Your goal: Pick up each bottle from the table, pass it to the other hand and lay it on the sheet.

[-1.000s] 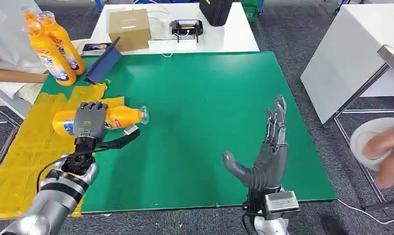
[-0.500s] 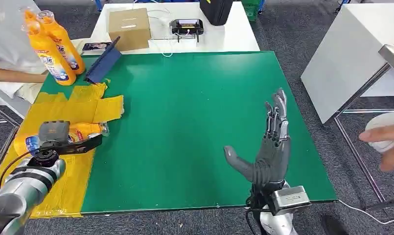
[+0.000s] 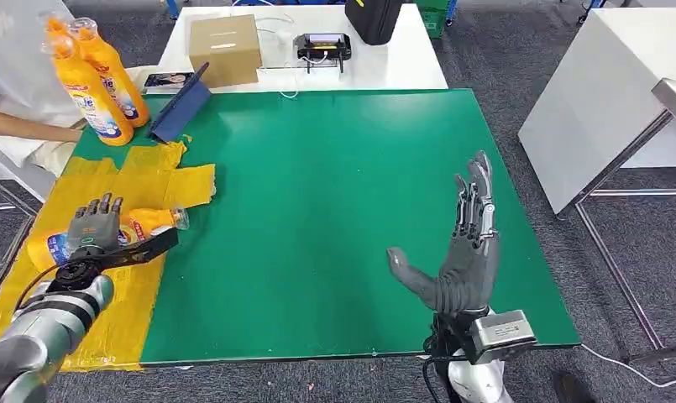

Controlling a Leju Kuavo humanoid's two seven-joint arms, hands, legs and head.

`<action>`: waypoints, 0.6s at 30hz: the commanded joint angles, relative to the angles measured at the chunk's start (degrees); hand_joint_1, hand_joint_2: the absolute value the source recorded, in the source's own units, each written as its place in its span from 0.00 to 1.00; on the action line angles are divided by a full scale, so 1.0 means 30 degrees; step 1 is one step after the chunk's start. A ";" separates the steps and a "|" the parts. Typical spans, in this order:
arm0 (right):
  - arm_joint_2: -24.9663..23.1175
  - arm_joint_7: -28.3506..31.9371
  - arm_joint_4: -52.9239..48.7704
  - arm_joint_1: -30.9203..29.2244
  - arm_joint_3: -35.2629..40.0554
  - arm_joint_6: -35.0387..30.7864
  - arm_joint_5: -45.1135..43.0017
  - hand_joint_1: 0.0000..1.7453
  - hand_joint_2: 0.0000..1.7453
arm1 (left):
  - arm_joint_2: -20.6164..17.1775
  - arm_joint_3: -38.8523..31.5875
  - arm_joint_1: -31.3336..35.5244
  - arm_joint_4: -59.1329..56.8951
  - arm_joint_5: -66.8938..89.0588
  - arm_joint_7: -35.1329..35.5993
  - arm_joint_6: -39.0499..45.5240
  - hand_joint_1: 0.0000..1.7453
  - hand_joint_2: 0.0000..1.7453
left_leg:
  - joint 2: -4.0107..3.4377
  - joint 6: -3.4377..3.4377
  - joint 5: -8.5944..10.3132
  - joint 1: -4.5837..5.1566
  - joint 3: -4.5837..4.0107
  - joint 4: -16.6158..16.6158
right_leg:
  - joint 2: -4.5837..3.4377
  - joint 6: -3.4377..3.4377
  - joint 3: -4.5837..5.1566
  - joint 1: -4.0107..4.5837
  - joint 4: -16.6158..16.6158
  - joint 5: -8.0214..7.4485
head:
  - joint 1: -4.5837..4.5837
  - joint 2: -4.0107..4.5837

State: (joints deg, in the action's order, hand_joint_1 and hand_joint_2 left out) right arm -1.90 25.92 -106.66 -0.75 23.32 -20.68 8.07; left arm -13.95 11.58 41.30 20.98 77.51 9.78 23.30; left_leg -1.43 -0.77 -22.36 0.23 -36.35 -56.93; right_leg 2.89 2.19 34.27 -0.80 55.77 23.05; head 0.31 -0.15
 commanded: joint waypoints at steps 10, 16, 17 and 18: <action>0.0480 0.0292 0.0814 0.0963 -0.1048 0.0648 0.1119 0.00 0.00 | 0.4434 -0.4176 -0.7747 1.8311 -1.3498 -1.2173 0.3775 0.00 1.00 | 0.0098 -0.0006 -0.0072 -0.0017 0.0095 -0.0018 | -0.0012 -0.0006 -0.0138 0.0003 -0.0036 0.0066 | 0.0015 0.0000; 0.0647 0.0592 0.0036 0.2801 -0.1808 0.0725 0.1586 0.00 0.00 | 0.4218 -0.0547 -1.2084 2.4272 -1.5806 -1.2290 0.1927 0.00 1.00 | 0.0015 0.0005 -0.0122 0.0007 0.0094 -0.0010 | -0.0065 0.0039 -0.0094 -0.0017 -0.0029 0.0102 | 0.0000 0.0000; 0.0569 0.0597 -0.0139 0.3218 -0.2041 0.0793 0.1746 0.00 0.00 | 0.4088 -0.0209 -1.2864 2.4823 -1.6764 -1.2104 0.0645 0.00 1.00 | -0.0002 0.0002 -0.0112 0.0009 0.0067 -0.0001 | -0.0063 0.0040 -0.0063 -0.0016 -0.0040 0.0080 | 0.0000 0.0000; 0.0565 0.0678 -0.0241 0.3436 -0.2139 0.0886 0.1797 0.00 0.00 | 0.4115 -0.0140 -1.3251 2.4944 -1.6740 -1.2228 0.0690 0.00 1.00 | -0.0031 -0.0011 -0.0121 0.0016 0.0062 0.0008 | -0.0082 0.0037 -0.0047 -0.0021 -0.0041 0.0078 | 0.0000 0.0000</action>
State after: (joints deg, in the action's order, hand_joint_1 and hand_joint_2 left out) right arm -1.27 27.36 -106.22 3.78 20.74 -18.73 12.26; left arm -2.25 1.26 17.27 70.90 38.57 -27.65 37.34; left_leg -1.55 -0.78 -22.65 0.30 -36.35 -56.95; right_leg 2.80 2.31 34.32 -0.86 55.73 23.21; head 0.31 -0.15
